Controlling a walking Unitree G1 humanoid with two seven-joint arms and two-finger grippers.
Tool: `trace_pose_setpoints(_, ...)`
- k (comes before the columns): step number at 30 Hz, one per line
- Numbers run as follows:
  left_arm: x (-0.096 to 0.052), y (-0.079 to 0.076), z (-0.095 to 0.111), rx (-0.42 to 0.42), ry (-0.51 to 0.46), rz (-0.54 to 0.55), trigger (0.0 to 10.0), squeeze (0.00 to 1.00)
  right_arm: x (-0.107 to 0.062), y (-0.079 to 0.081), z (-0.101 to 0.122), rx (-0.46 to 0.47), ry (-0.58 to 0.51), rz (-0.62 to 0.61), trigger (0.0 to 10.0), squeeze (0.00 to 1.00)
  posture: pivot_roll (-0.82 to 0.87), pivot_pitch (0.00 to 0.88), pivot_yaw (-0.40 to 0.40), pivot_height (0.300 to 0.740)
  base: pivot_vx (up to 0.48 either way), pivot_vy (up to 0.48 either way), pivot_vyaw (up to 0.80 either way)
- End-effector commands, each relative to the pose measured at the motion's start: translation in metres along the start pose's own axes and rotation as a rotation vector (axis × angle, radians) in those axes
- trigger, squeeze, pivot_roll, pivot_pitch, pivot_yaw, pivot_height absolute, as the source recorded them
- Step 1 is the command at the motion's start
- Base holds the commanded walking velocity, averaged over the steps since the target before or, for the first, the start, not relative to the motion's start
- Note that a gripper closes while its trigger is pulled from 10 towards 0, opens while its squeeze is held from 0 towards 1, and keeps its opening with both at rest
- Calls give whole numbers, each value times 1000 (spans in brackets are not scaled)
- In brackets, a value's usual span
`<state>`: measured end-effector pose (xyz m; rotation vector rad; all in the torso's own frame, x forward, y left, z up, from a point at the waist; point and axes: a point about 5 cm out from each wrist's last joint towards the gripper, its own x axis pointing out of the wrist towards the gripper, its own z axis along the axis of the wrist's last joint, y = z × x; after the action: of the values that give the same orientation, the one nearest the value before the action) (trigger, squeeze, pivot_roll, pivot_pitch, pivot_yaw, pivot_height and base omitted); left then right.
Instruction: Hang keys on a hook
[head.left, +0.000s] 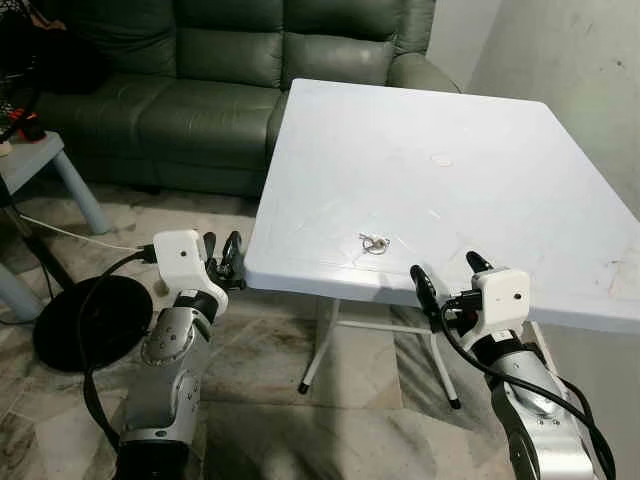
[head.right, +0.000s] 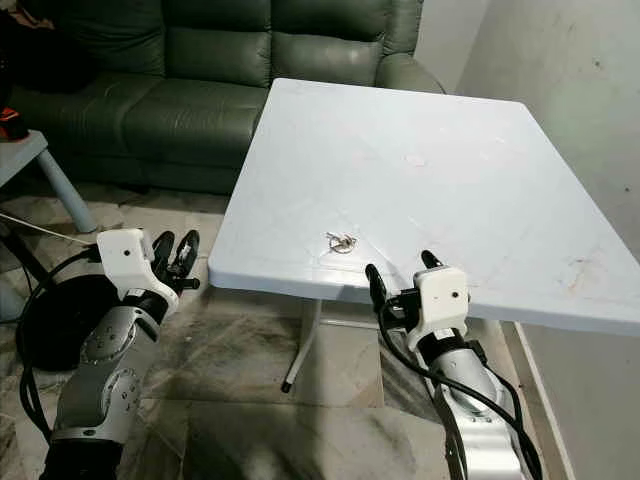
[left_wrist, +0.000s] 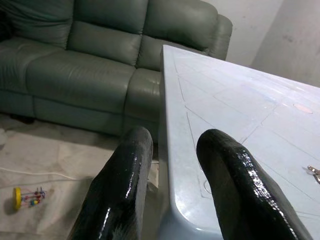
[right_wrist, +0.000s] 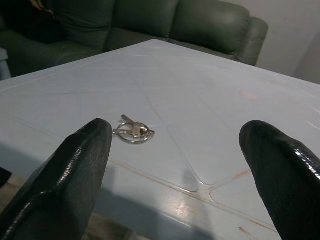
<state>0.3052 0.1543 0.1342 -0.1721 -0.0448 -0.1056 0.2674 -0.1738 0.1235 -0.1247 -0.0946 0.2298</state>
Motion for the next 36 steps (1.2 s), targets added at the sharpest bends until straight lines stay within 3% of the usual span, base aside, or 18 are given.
trace_pose_setpoints(1,0,-3,-4,22,14,-22,10000,0,1,-1,0,-10,6,9,10000,0,127,26,-87,740,0,0,0)
trace_pose_setpoints(16,-1,-3,-6,22,20,-45,10000,0,1,2,-2,-12,11,22,10000,0,131,21,-87,740,0,0,0)
trace_pose_setpoints(36,-1,-4,-6,14,20,-47,10000,0,1,4,-3,-12,15,30,10000,0,131,26,-89,740,333,0,0)
